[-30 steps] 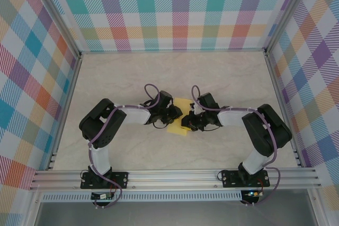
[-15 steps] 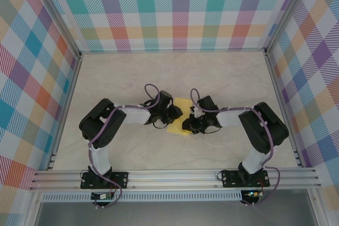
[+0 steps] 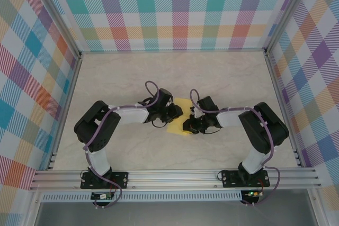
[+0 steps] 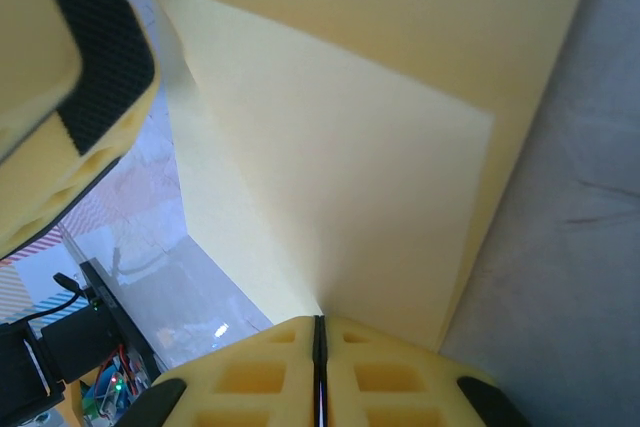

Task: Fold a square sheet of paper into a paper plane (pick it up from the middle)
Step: Fold the triangle a second time at the center of the table.

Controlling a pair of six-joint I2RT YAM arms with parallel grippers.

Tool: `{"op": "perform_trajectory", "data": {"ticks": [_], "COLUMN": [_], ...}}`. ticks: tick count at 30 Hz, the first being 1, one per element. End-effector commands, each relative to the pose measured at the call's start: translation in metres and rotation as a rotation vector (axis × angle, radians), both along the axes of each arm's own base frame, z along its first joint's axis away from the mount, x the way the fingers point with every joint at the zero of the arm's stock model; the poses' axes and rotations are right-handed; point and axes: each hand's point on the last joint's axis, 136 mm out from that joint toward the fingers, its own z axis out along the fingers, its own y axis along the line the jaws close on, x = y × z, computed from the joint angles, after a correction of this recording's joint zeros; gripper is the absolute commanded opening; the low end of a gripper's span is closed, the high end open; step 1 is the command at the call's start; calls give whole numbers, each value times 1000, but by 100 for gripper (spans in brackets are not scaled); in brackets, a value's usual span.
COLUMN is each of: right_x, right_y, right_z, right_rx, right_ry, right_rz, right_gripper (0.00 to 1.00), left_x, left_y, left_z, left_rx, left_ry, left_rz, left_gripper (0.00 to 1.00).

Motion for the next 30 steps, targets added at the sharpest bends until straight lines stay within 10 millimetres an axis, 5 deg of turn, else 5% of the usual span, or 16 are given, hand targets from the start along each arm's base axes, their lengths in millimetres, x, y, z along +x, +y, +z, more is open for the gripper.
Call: {"op": "perform_trajectory", "data": {"ticks": [1, 7, 17, 30], "right_x": [-21, -22, -27, -29], "right_y": [-24, -25, -32, -39], "right_z": [-34, -35, -41, -49], "right_rx": [-152, -161, -199, -250], "right_ry": [93, 97, 109, 129], "right_rz": [-13, -12, -9, -7], "right_gripper": [10, 10, 7, 4], "left_x": [-12, -26, -18, -2], "left_y": [-16, -24, 2, 33], "left_z": [9, -5, -49, -51], "left_rx": [-33, -12, 114, 139], "left_ry": [-7, 13, 38, 30], "left_rz": [-70, -108, -31, 42], "left_gripper": [27, 26, 20, 15]}}
